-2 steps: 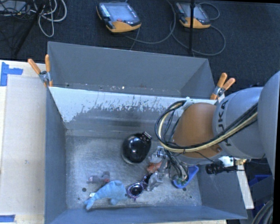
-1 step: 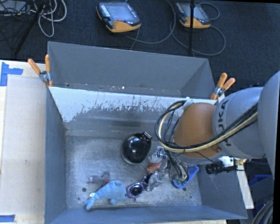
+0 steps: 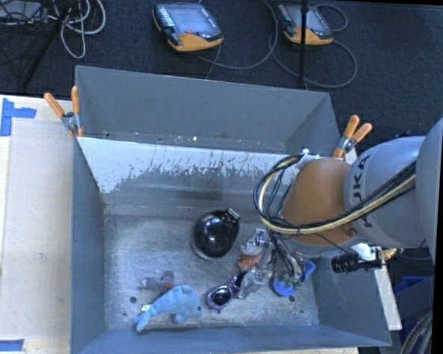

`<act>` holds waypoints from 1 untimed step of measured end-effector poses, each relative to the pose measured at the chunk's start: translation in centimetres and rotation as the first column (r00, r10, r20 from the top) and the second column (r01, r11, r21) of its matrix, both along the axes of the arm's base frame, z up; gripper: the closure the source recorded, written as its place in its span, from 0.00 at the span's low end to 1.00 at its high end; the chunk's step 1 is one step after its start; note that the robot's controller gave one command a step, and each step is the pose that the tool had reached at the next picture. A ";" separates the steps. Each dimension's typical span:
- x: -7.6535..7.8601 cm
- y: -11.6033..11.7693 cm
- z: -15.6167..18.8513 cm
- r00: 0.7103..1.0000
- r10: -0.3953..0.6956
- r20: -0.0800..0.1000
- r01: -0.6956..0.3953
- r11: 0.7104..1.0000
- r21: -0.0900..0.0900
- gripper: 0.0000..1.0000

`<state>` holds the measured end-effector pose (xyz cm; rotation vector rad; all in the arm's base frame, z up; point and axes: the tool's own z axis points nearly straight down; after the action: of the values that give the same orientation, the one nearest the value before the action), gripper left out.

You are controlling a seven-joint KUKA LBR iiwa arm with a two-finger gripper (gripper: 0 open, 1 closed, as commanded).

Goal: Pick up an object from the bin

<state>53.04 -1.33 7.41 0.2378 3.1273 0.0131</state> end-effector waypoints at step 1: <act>-0.1 -1.7 0.0 1.000 -0.015 0.005 0.015 1.000 -0.001 1.00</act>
Offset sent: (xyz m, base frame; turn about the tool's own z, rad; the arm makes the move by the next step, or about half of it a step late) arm -0.0116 -0.0352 0.1608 -0.0437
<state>52.89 -3.00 7.43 0.2605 3.1203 0.0119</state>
